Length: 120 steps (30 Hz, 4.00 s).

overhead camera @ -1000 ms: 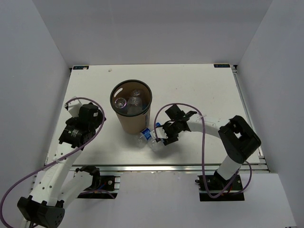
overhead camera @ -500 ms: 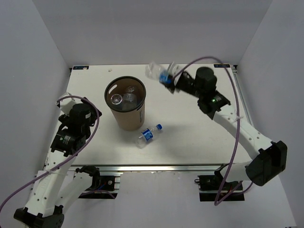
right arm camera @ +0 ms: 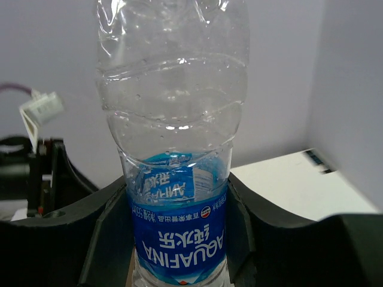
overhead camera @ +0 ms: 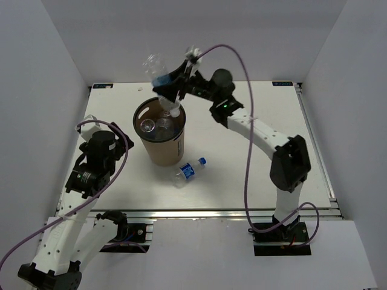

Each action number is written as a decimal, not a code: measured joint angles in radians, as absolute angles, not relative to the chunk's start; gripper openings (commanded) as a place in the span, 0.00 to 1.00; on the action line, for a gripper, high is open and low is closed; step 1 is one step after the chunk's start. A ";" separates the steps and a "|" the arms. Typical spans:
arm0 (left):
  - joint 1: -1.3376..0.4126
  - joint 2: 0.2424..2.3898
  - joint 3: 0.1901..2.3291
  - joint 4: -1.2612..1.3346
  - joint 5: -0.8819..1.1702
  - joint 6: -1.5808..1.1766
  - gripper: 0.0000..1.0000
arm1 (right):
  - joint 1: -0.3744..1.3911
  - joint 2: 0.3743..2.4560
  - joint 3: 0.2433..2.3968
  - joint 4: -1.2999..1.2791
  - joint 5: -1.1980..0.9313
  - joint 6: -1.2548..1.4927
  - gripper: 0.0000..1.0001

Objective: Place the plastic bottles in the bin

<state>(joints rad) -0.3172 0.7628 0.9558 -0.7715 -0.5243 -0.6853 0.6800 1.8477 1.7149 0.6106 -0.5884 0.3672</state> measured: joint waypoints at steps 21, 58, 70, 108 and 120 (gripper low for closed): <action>-0.317 0.699 0.925 -0.809 -0.529 -0.662 0.98 | 0.764 2.250 1.867 1.215 -0.635 0.528 0.14; -0.317 0.708 0.925 -0.818 -0.543 -0.654 0.98 | 0.766 2.086 1.602 1.158 -0.661 0.251 0.89; -0.317 0.712 0.925 -0.815 -0.543 -0.640 0.98 | 0.766 1.965 1.626 0.865 -0.657 0.167 0.83; -0.317 0.760 1.118 -0.678 -0.273 -0.553 0.98 | 0.798 1.958 1.799 0.227 -0.382 -0.017 0.89; -0.348 0.800 0.961 -0.517 0.079 -0.563 0.98 | 0.650 1.514 1.599 0.146 -0.430 0.113 0.89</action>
<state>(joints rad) -0.3481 0.8001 0.9607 -0.5167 0.0792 -0.5629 0.6502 1.5143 1.5986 0.1459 -0.4305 0.1131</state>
